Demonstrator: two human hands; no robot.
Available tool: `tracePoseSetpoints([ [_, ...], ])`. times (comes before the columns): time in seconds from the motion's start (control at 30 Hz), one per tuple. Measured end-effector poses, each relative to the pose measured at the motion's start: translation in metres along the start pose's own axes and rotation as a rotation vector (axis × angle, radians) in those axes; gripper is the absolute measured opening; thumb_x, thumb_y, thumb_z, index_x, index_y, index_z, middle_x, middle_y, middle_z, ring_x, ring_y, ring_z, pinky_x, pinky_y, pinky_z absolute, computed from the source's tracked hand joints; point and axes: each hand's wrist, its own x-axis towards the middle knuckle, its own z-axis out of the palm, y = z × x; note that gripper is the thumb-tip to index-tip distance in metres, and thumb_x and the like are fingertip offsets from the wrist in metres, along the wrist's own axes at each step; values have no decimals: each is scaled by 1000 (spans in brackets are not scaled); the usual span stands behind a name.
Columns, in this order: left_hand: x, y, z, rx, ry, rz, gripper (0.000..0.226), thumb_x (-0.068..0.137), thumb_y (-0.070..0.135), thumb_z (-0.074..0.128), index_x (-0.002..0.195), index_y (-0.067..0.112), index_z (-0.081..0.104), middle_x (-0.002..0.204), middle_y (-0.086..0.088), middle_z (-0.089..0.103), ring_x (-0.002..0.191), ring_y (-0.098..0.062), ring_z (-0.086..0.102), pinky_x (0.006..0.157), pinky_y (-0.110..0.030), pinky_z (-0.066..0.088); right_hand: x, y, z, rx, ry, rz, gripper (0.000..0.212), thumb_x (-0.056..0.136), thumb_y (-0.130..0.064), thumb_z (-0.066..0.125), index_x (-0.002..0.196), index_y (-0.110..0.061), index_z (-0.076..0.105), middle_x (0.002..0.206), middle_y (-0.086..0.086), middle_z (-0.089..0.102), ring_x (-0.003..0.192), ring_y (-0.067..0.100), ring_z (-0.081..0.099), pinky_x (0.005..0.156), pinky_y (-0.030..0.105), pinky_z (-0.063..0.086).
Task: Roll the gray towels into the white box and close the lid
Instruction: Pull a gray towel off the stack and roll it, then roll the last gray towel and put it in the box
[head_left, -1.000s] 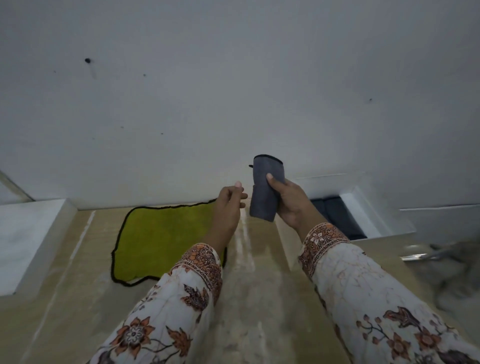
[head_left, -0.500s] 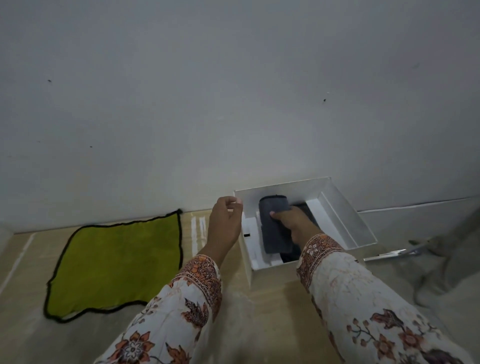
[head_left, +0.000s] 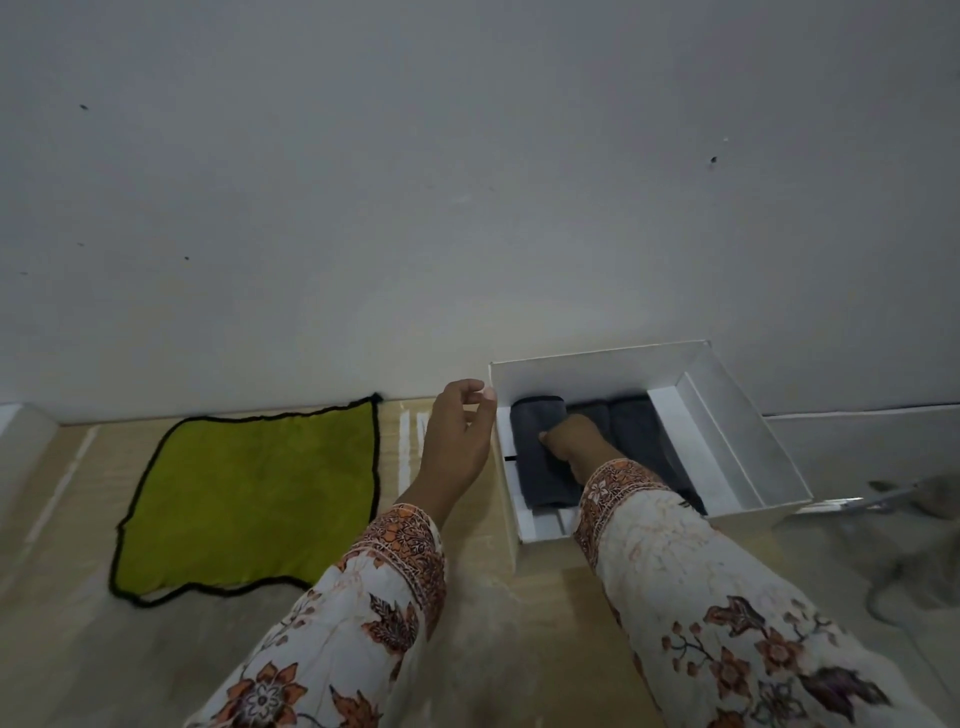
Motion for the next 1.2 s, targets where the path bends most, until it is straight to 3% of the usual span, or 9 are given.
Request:
tracePoseSetpoints([
  [0.1, 1, -2, 2, 12, -10, 11, 31, 95, 40, 50, 120, 22, 53, 115, 7, 58, 94, 5, 53, 69, -7, 38, 3, 5, -1, 76, -21, -67, 58, 92, -25, 63, 138, 5, 41, 138, 20, 51, 125, 35, 51, 100, 36, 44],
  [0.23, 3, -4, 4, 17, -10, 13, 31, 95, 38, 51, 121, 20, 53, 115, 5, 58, 92, 6, 53, 67, -1, 40, -5, 13, 1, -59, 92, -175, 64, 88, -32, 66, 139, -3, 39, 141, 21, 44, 129, 36, 44, 104, 39, 42],
  [0.3, 3, -5, 6, 27, -12, 10, 33, 95, 39, 50, 122, 19, 53, 116, 5, 58, 90, 7, 53, 67, -4, 40, -12, 16, 2, -19, 215, -242, 62, 80, -28, 73, 129, -6, 42, 134, 22, 43, 120, 38, 48, 98, 42, 46],
  [0.4, 4, -6, 8, 37, -13, 10, 34, 95, 41, 51, 122, 20, 52, 116, 5, 58, 90, 8, 53, 68, -7, 39, -16, 16, 0, 30, 339, -409, 46, 74, -16, 79, 107, -10, 47, 118, 17, 47, 103, 34, 53, 81, 33, 44],
  [0.5, 5, -6, 8, 44, -8, 7, 34, 95, 40, 50, 122, 20, 52, 116, 5, 58, 90, 9, 53, 67, -7, 39, -16, 13, 1, -94, 290, -493, 32, 83, -18, 71, 112, -13, 57, 123, 14, 48, 109, 33, 53, 88, 33, 45],
  [0.7, 4, -6, 6, 66, -25, -2, 35, 95, 41, 50, 122, 19, 53, 116, 4, 57, 88, 7, 52, 69, -9, 36, -16, 15, -7, -174, 128, -498, 48, 82, -29, 72, 125, -17, 56, 133, 14, 46, 120, 31, 50, 104, 36, 43],
  [0.87, -4, -7, 0, 64, -26, -13, 34, 95, 41, 50, 121, 19, 52, 117, 1, 57, 89, 3, 53, 73, -13, 39, -25, 26, -8, -169, 46, -396, 51, 65, -35, 84, 99, -20, 49, 123, 12, 46, 115, 31, 43, 100, 40, 43],
  [1.07, -17, -11, -15, 75, -35, -22, 37, 95, 41, 50, 123, 17, 53, 117, 1, 57, 88, 3, 53, 72, -14, 39, -38, 25, -4, -362, 32, -457, 43, 84, -38, 67, 120, -19, 57, 129, 15, 51, 122, 29, 47, 102, 35, 41],
  [1.2, -20, -8, -35, 68, -16, -18, 35, 96, 38, 49, 120, 14, 55, 116, -1, 59, 92, -8, 54, 80, -24, 42, -54, 13, -17, -273, 160, -475, 24, 88, -29, 63, 105, -13, 68, 115, 8, 67, 108, 25, 59, 92, 31, 47],
])
